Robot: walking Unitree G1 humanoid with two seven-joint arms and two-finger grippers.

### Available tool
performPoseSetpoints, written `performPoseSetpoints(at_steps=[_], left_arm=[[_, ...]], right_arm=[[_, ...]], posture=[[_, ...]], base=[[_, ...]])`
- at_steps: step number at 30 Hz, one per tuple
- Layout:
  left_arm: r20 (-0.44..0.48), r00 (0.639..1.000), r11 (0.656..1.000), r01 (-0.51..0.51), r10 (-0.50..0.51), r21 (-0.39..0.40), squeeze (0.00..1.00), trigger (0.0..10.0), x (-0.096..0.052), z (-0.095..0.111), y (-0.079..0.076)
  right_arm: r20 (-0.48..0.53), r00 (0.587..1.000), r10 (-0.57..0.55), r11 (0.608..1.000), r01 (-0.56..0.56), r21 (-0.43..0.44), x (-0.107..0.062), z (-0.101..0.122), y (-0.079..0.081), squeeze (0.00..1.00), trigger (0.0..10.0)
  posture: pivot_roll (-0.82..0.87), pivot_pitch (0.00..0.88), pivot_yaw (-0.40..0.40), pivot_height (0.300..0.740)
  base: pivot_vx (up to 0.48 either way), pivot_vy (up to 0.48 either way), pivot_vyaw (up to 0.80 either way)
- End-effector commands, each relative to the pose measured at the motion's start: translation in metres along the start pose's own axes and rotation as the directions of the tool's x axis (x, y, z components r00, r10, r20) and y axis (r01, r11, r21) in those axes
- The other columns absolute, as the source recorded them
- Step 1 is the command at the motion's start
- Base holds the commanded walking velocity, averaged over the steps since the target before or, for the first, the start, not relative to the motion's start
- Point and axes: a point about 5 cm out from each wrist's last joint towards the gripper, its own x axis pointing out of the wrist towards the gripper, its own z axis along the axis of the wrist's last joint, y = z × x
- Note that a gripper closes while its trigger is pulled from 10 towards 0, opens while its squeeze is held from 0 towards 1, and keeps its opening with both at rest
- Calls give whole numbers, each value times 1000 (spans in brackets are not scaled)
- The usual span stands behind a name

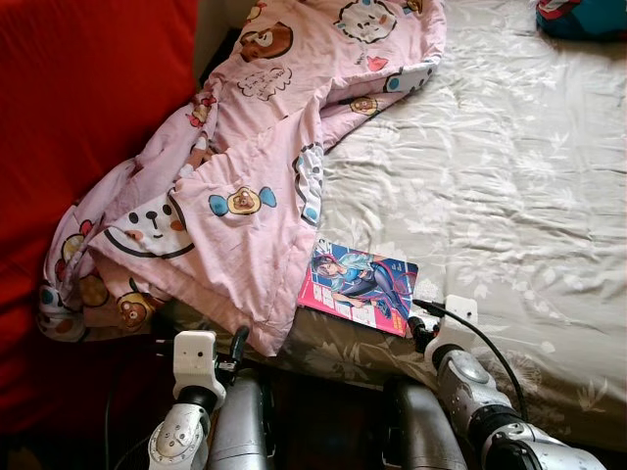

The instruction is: Clean up the room

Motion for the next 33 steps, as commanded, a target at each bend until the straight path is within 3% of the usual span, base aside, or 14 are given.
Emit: performPoseSetpoints(at_steps=[1, 33], left_arm=[[-44, 999, 1000, -4, 4, 0, 0, 10000, -5, -8, 1], [-61, 998, 1000, 3, -3, 16, 0, 10000, -2, -11, -3]], right_arm=[[-31, 1000, 4, 1000, -3, 19, -2, -11, 1, 0, 78], [-35, 998, 44, 999, -44, -23, -2, -14, 6, 0, 0]], posture=[[86, 291, 58, 595], [81, 274, 51, 595]], base=[[0, 0, 0], [0, 0, 0]])
